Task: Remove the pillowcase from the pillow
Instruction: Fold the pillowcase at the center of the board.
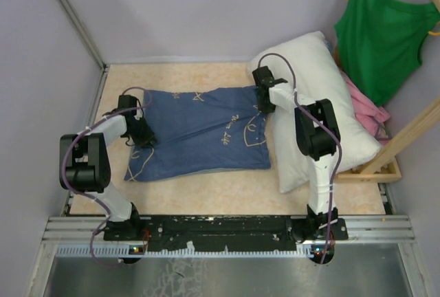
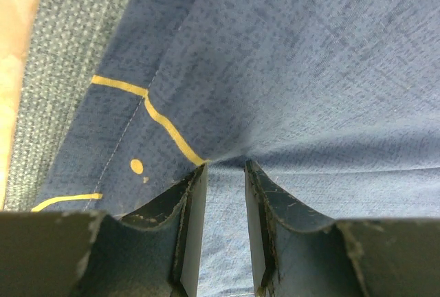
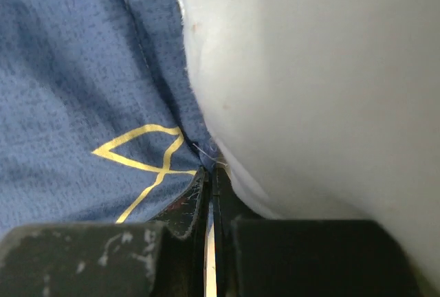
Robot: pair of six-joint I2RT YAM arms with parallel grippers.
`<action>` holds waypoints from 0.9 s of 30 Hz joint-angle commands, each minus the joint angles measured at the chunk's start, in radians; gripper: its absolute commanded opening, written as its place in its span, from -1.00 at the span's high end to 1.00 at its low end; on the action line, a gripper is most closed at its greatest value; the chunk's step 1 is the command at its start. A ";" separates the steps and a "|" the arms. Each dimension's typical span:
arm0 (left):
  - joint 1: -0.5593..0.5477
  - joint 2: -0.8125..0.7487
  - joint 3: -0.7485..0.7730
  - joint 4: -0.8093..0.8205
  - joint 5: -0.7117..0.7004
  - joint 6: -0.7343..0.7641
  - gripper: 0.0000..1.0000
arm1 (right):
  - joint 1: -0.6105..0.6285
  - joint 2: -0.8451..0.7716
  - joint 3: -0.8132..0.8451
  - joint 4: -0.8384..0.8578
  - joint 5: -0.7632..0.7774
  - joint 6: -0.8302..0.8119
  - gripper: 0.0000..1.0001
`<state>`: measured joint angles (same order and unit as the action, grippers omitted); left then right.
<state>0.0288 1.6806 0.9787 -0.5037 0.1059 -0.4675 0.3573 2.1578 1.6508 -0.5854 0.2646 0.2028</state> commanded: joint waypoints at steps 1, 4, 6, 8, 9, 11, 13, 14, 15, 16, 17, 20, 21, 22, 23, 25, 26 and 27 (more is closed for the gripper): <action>0.012 0.062 -0.017 -0.019 -0.073 0.022 0.28 | -0.054 -0.050 -0.008 -0.013 0.126 -0.030 1.00; 0.015 0.060 -0.015 -0.026 -0.084 0.021 0.28 | -0.058 -0.033 0.010 -0.025 0.159 -0.061 0.46; 0.016 0.062 -0.015 -0.031 -0.091 0.020 0.28 | -0.058 -0.032 0.020 -0.021 0.162 -0.074 -0.02; 0.017 0.063 -0.012 -0.038 -0.100 0.019 0.28 | -0.058 -0.043 0.026 -0.002 0.160 -0.085 -0.59; 0.020 0.062 -0.010 -0.042 -0.102 0.019 0.29 | -0.057 -0.060 0.027 0.013 0.155 -0.089 -0.76; 0.019 0.051 0.003 -0.049 -0.095 0.019 0.29 | -0.056 -0.094 0.025 0.051 0.119 -0.091 -0.90; 0.019 0.018 0.035 -0.043 -0.057 0.033 0.23 | -0.052 -0.130 0.024 0.095 0.065 -0.094 -0.95; 0.020 -0.002 0.057 -0.032 -0.024 0.046 0.13 | -0.048 -0.144 0.025 0.120 0.039 -0.093 -0.95; 0.019 -0.020 0.085 -0.023 0.021 0.065 0.00 | -0.044 -0.154 0.029 0.143 0.001 -0.091 -0.94; 0.020 -0.033 0.121 -0.014 0.046 0.082 -0.13 | -0.043 -0.161 0.034 0.162 -0.036 -0.086 -0.90; 0.020 -0.041 0.163 -0.003 0.076 0.101 -0.31 | -0.043 -0.160 0.045 0.179 -0.075 -0.075 -0.83; 0.026 -0.022 0.299 0.007 0.075 0.139 -0.59 | -0.043 -0.120 0.120 0.198 -0.219 -0.042 -0.71; 0.033 -0.005 0.347 0.018 0.073 0.157 -0.63 | -0.043 -0.092 0.157 0.197 -0.257 -0.040 -0.69; 0.044 0.018 0.397 0.022 0.081 0.180 -0.67 | -0.043 -0.061 0.199 0.190 -0.286 -0.033 -0.69; 0.059 0.047 0.442 0.027 0.090 0.208 -0.70 | -0.043 -0.026 0.264 0.173 -0.305 -0.027 -0.68; 0.089 0.139 0.548 0.019 0.088 0.265 -0.68 | -0.044 0.060 0.384 0.114 -0.311 -0.033 -0.63; 0.105 0.181 0.600 0.006 0.078 0.292 -0.65 | -0.044 0.098 0.443 0.085 -0.313 -0.042 -0.57; 0.122 0.219 0.645 0.005 0.082 0.316 -0.62 | -0.045 0.139 0.500 0.058 -0.315 -0.053 -0.55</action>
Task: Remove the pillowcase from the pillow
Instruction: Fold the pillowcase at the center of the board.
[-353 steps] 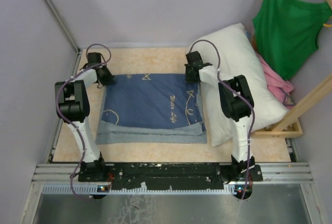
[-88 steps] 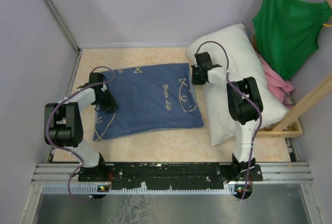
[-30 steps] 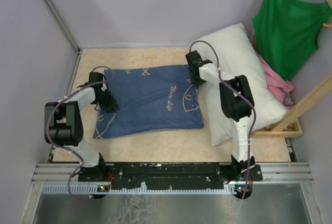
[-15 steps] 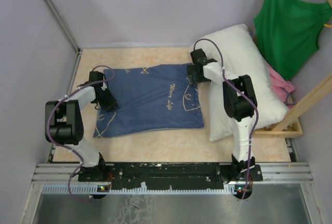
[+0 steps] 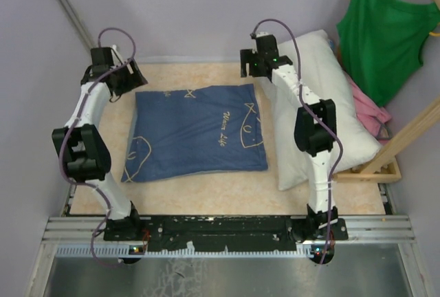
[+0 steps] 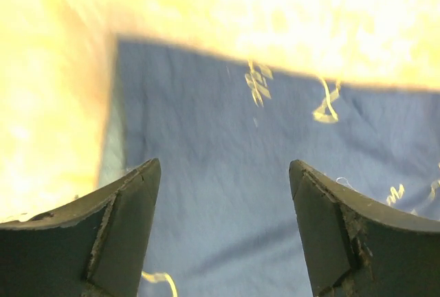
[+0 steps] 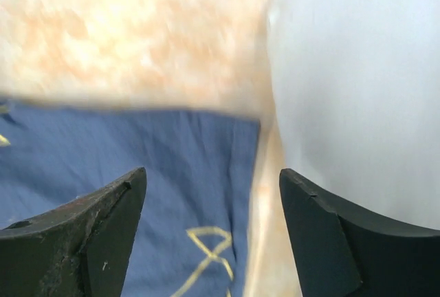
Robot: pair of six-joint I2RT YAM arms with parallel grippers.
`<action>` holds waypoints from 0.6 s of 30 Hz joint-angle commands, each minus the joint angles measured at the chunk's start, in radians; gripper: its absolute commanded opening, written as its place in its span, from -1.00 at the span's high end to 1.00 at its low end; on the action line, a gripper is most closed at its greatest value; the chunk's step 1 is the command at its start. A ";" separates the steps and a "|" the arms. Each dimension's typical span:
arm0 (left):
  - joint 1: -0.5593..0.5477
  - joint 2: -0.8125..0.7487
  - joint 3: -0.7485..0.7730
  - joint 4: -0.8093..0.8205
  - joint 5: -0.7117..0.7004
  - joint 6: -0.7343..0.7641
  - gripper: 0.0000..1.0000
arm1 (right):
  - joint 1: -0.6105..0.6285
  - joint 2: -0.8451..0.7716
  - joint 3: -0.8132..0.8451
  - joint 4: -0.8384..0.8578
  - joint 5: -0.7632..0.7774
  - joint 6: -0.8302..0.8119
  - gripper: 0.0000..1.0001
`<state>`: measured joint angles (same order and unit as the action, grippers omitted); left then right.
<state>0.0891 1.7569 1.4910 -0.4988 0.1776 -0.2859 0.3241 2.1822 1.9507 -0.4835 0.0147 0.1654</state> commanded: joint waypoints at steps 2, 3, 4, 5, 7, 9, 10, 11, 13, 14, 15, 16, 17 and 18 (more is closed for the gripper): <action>0.108 0.220 0.206 -0.010 0.047 0.163 -0.52 | -0.018 0.209 0.319 -0.116 -0.082 -0.032 -0.44; 0.125 0.260 0.242 -0.016 0.071 0.176 -0.50 | -0.024 0.244 0.373 -0.139 -0.098 -0.035 -0.38; 0.140 0.291 0.276 -0.015 0.097 0.190 -0.47 | -0.032 0.274 0.411 -0.155 -0.117 -0.035 -0.31; 0.151 0.323 0.307 -0.011 0.141 0.218 -0.44 | -0.040 0.296 0.438 -0.164 -0.137 -0.031 -0.25; 0.159 0.375 0.353 -0.004 0.199 0.263 -0.41 | -0.052 0.323 0.455 -0.170 -0.175 -0.028 -0.19; 0.159 0.416 0.391 -0.003 0.242 0.301 -0.41 | -0.062 0.332 0.441 -0.169 -0.195 -0.031 -0.19; 0.159 0.431 0.405 -0.001 0.271 0.320 -0.42 | -0.064 0.331 0.425 -0.166 -0.198 -0.036 -0.20; 0.159 0.442 0.408 0.005 0.282 0.334 -0.44 | -0.066 0.331 0.408 -0.162 -0.196 -0.040 -0.20; 0.158 0.459 0.408 0.013 0.296 0.361 -0.47 | -0.071 0.329 0.375 -0.151 -0.185 -0.044 -0.21; 0.158 0.467 0.408 0.016 0.295 0.367 -0.47 | -0.074 0.330 0.360 -0.142 -0.180 -0.044 -0.22; 0.158 0.475 0.407 0.018 0.290 0.370 -0.48 | -0.076 0.332 0.347 -0.134 -0.175 -0.043 -0.22; 0.158 0.484 0.405 0.021 0.283 0.372 -0.47 | -0.080 0.336 0.339 -0.128 -0.170 -0.043 -0.22; 0.158 0.489 0.401 0.025 0.275 0.373 -0.47 | -0.082 0.342 0.336 -0.125 -0.166 -0.043 -0.22; 0.158 0.497 0.397 0.031 0.270 0.374 -0.47 | -0.083 0.353 0.342 -0.126 -0.162 -0.043 -0.22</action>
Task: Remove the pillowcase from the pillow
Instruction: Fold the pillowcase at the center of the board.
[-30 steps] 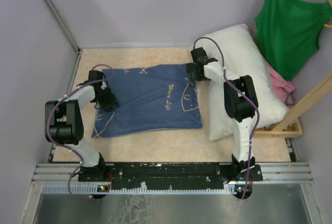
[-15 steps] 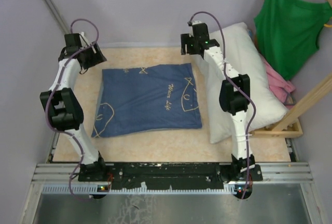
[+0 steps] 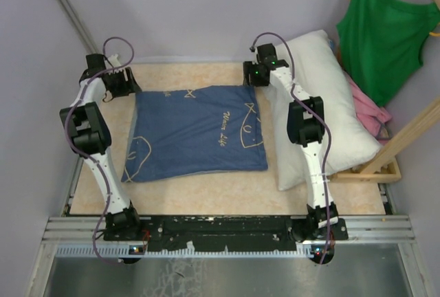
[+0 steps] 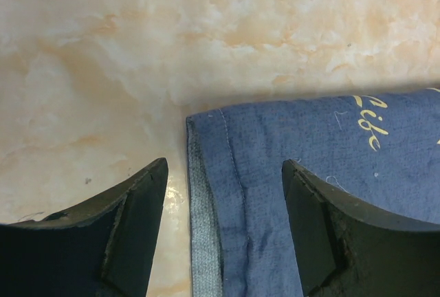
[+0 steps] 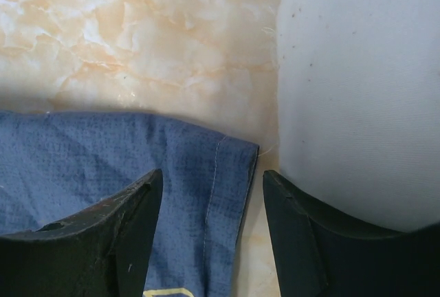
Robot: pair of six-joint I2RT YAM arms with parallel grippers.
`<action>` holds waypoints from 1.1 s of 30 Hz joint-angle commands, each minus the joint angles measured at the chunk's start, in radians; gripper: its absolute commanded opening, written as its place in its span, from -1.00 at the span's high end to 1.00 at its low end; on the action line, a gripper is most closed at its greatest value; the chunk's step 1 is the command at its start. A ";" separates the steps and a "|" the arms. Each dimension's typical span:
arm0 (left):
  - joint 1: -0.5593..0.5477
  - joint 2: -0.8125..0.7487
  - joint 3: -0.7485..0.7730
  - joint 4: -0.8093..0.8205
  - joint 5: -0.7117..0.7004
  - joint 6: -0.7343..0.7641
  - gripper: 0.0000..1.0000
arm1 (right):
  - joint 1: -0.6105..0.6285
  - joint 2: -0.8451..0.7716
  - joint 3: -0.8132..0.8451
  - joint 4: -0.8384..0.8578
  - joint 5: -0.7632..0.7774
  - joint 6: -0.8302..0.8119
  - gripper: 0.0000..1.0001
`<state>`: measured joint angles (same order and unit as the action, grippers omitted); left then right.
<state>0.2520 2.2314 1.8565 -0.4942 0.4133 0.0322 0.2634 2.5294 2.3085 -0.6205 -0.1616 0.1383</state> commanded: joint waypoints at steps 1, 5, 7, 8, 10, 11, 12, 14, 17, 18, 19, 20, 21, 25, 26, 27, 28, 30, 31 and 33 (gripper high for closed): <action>-0.006 0.027 0.026 0.031 0.029 0.058 -0.47 | -0.023 0.016 -0.006 0.004 0.021 -0.018 -0.21; -0.017 0.042 0.014 0.036 -0.026 0.077 -0.43 | -0.023 0.054 0.029 -0.045 0.067 -0.042 -0.17; -0.028 0.045 0.007 0.039 -0.064 0.091 -0.42 | -0.023 0.047 0.004 -0.044 0.093 -0.047 -0.17; -0.033 0.047 0.004 0.042 -0.090 0.095 -0.42 | -0.023 0.041 -0.015 -0.037 0.102 -0.050 -0.15; -0.041 0.053 0.001 0.052 -0.127 0.096 -0.42 | -0.024 0.035 -0.041 -0.029 0.124 -0.049 -0.12; -0.045 0.058 0.002 0.054 -0.140 0.095 -0.42 | -0.024 0.038 -0.043 -0.030 0.130 -0.049 -0.12; -0.050 0.062 0.003 0.057 -0.154 0.094 -0.41 | -0.024 0.045 -0.042 -0.035 0.143 -0.049 -0.11; -0.057 0.069 0.005 0.063 -0.185 0.086 -0.36 | -0.024 0.065 -0.025 -0.051 0.160 -0.054 -0.07; -0.062 0.080 0.010 0.071 -0.212 0.069 -0.09 | -0.025 0.102 0.015 -0.090 0.192 -0.064 0.12; -0.061 0.084 0.013 0.072 -0.218 0.064 0.04 | -0.024 0.110 0.023 -0.097 0.200 -0.070 0.19; -0.061 0.087 0.016 0.071 -0.220 0.060 0.12 | -0.024 0.115 0.023 -0.101 0.208 -0.075 0.24; -0.061 0.091 0.021 0.070 -0.225 0.056 0.18 | -0.024 0.115 0.021 -0.100 0.217 -0.080 0.28; -0.061 0.096 0.026 0.070 -0.232 0.053 0.24 | -0.025 0.114 0.018 -0.101 0.225 -0.086 0.31; -0.062 0.103 0.043 0.069 -0.243 0.048 0.41 | -0.024 0.105 0.010 -0.089 0.243 -0.107 0.56; -0.061 0.104 0.047 0.072 -0.244 0.046 0.43 | -0.024 0.102 0.011 -0.084 0.242 -0.108 0.60; -0.061 0.105 0.048 0.076 -0.240 0.042 0.44 | -0.024 0.098 0.008 -0.076 0.230 -0.109 0.66; -0.062 0.105 0.048 0.080 -0.233 0.041 0.47 | -0.024 0.096 0.005 -0.066 0.215 -0.106 0.73; -0.062 0.106 0.050 0.088 -0.213 0.039 0.47 | -0.024 0.093 0.004 -0.049 0.178 -0.097 0.74; -0.061 0.106 0.050 0.090 -0.203 0.038 0.45 | -0.024 0.093 0.006 -0.043 0.152 -0.093 0.62; -0.061 0.101 0.047 0.091 -0.193 0.035 0.27 | -0.024 0.078 -0.006 -0.021 0.104 -0.079 0.19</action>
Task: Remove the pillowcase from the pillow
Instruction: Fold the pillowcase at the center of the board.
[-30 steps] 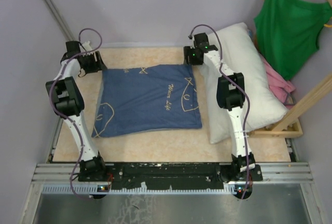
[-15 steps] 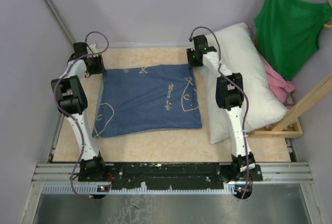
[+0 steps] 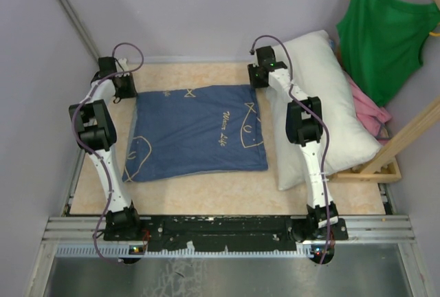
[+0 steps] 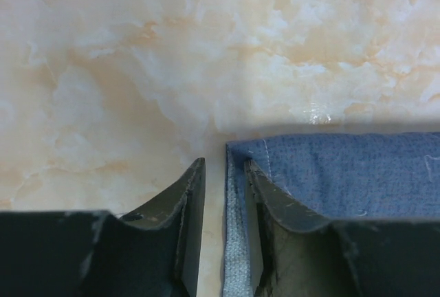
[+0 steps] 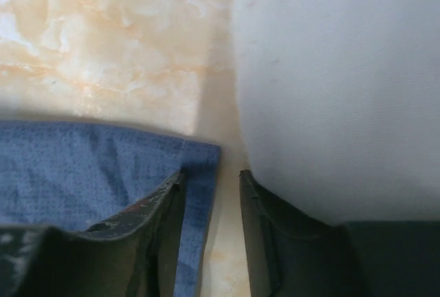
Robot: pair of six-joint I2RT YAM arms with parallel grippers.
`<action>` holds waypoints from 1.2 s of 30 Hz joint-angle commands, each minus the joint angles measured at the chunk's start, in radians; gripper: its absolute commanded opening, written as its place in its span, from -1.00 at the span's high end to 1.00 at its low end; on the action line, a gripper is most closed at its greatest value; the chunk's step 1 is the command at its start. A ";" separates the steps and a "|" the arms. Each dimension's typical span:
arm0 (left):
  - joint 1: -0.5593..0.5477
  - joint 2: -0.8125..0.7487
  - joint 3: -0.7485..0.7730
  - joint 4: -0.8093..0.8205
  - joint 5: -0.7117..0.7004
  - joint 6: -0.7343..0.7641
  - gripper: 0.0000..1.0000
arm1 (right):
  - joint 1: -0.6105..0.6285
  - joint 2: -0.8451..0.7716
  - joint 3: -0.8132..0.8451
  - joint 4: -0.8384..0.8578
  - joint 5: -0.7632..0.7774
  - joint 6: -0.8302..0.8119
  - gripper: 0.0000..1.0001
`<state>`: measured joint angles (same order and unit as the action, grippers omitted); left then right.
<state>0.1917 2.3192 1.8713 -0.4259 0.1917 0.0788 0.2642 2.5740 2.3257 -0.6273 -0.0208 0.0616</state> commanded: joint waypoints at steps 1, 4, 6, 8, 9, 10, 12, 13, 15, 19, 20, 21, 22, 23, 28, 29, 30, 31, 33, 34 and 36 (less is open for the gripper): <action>-0.001 0.010 0.028 0.026 0.032 -0.012 0.20 | -0.025 0.021 -0.040 0.007 -0.053 0.005 0.12; -0.001 -0.003 0.013 0.038 0.039 -0.013 0.04 | -0.025 -0.021 -0.093 0.076 -0.073 0.030 0.09; -0.001 -0.008 0.007 0.046 0.047 -0.016 -0.12 | -0.024 -0.030 -0.097 0.096 -0.084 0.043 0.09; -0.001 -0.010 0.007 0.050 0.058 -0.018 -0.25 | -0.019 -0.017 -0.068 0.079 -0.068 0.038 0.09; -0.003 -0.011 0.006 0.051 0.060 -0.018 -0.28 | -0.013 -0.004 -0.044 0.060 -0.048 0.026 0.09; -0.006 -0.010 0.003 0.053 0.055 -0.014 -0.30 | -0.006 0.010 -0.017 0.037 -0.022 0.011 0.09; -0.021 -0.013 -0.008 0.057 0.026 0.011 -0.34 | 0.010 0.038 0.027 -0.008 0.027 -0.016 0.09; -0.030 -0.015 -0.015 0.060 0.008 0.029 -0.35 | 0.015 0.044 0.035 -0.023 0.048 -0.024 0.09; -0.049 -0.013 -0.022 0.060 -0.034 0.051 -0.36 | 0.022 0.044 0.022 -0.030 0.084 -0.033 0.09; -0.072 0.004 -0.023 0.051 -0.098 0.078 -0.35 | 0.027 0.054 0.011 -0.046 0.113 -0.045 0.10; -0.077 0.005 -0.025 0.049 -0.115 0.084 -0.34 | 0.027 0.062 0.017 -0.054 0.117 -0.049 0.11; -0.082 0.008 -0.028 0.047 -0.129 0.090 -0.31 | 0.027 0.068 0.021 -0.063 0.115 -0.049 0.13; -0.088 0.009 -0.033 0.047 -0.140 0.098 -0.27 | 0.027 0.074 0.022 -0.067 0.110 -0.048 0.15; -0.092 0.011 -0.038 0.047 -0.150 0.103 -0.20 | 0.027 0.081 0.033 -0.078 0.106 -0.043 0.18; -0.097 0.015 -0.058 0.048 -0.167 0.109 0.22 | 0.029 0.090 0.041 -0.078 0.094 -0.031 0.37; -0.096 0.015 -0.058 0.047 -0.174 0.102 0.28 | 0.029 0.092 0.044 -0.079 0.093 -0.031 0.40; -0.095 0.016 -0.056 0.048 -0.186 0.095 0.37 | 0.029 0.094 0.050 -0.081 0.091 -0.030 0.43; -0.096 0.016 -0.053 0.049 -0.188 0.094 0.42 | 0.029 0.097 0.053 -0.083 0.087 -0.030 0.48; -0.096 0.020 -0.037 0.042 -0.178 0.098 0.61 | 0.029 0.105 0.063 -0.088 0.078 -0.029 0.61; -0.096 0.026 -0.022 0.034 -0.177 0.100 0.88 | 0.029 0.108 0.068 -0.089 0.072 -0.029 0.75; -0.096 0.037 0.009 0.015 -0.176 0.102 1.00 | 0.029 0.106 0.063 -0.086 0.045 -0.027 0.95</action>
<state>0.0940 2.3192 1.8389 -0.3573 0.0425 0.1650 0.2974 2.6106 2.3821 -0.6319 0.0341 0.0441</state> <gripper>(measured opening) 0.042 0.114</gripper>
